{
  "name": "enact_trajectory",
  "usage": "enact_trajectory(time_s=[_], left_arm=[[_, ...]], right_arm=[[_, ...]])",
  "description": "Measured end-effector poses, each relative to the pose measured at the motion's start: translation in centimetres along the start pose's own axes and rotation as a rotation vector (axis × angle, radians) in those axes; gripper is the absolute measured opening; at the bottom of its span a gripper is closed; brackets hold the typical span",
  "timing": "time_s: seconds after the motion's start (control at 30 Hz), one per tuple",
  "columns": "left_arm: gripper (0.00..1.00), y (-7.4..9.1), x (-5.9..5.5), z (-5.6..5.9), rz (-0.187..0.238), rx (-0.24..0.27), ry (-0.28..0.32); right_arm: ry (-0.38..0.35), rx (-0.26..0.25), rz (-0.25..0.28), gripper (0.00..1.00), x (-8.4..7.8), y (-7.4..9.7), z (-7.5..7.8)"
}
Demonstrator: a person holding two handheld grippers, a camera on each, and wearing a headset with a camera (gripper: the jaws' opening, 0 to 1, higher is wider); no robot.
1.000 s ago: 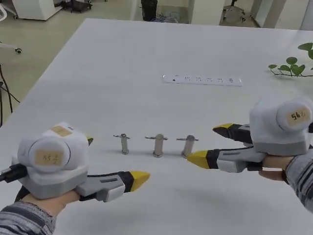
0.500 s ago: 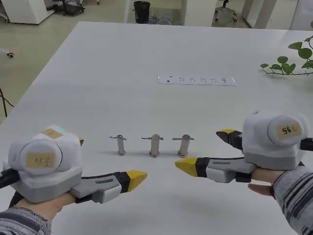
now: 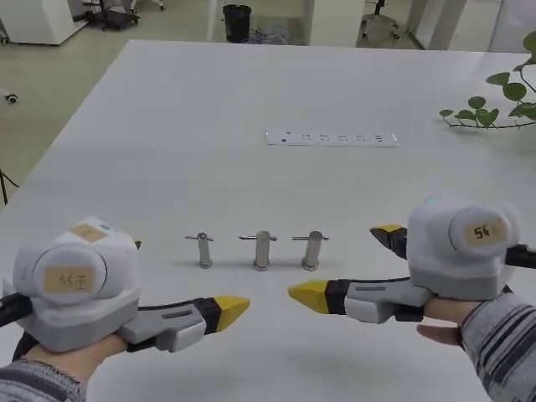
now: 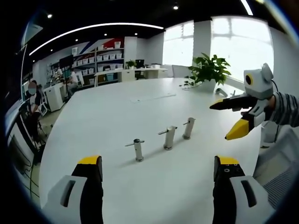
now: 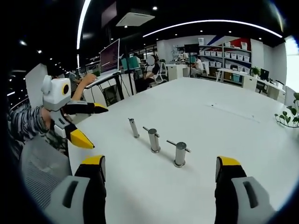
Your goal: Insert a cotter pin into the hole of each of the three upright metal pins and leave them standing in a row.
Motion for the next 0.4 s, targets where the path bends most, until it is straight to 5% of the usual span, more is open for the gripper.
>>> enact_trajectory(time_s=[0.4], left_arm=[[0.97, 0.16, -0.05, -0.02, 0.002, 0.002, 0.019]], right_arm=[[-0.029, -0.001, 0.01, 0.92, -0.33, 0.43, -0.3]])
Point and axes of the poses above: the centre of the closed fingertips' face, and the gripper's own axes: y roughly backward along the fingers, z roughly to its right, x roughly out of its top, the point moved 2 cm from there along y, roughly backward along the fingers, and after that the axes turned 8 degrees about -x, right-handed, at the moved point
